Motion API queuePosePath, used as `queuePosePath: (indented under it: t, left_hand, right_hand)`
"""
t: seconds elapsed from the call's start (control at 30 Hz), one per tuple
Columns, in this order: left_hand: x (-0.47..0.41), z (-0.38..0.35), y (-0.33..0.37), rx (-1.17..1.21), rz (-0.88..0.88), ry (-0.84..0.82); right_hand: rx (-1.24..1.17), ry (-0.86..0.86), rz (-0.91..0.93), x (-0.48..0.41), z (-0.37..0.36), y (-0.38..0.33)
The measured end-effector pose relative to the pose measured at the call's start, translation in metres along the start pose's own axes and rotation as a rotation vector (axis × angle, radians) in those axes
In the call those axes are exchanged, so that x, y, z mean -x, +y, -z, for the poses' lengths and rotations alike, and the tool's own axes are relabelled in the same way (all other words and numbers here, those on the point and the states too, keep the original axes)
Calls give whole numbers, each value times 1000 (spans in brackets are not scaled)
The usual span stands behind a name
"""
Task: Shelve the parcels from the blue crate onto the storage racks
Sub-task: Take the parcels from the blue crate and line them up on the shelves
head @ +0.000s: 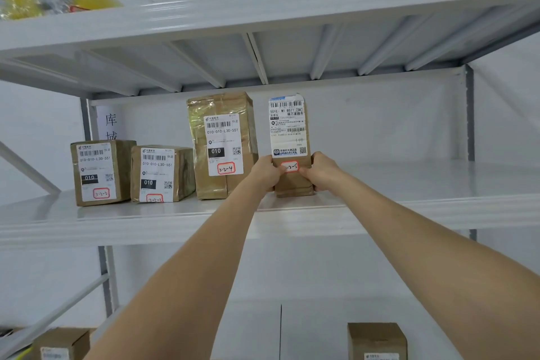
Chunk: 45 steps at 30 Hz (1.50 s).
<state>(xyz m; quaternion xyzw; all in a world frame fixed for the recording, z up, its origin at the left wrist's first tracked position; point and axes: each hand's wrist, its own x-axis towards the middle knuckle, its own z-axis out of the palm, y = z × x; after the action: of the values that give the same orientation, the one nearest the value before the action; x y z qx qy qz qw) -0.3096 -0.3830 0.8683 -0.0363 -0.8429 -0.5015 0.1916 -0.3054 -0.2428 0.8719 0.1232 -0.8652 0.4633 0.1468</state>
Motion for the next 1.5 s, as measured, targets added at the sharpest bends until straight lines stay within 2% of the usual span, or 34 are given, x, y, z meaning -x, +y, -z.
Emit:
queuePosePath:
  t: [0.6, 1.33, 1.5]
  left_hand:
    - [-25, -5, -10, -3, 5, -12]
    - [-10, -11, 3, 68, 38, -62]
    - [-9, -7, 6, -9, 49, -61]
  right_hand:
    - [-6, -4, -25, -19, -8, 4]
    - [5, -4, -68, -4, 5, 2]
    - [5, -6, -63, 2, 9, 1]
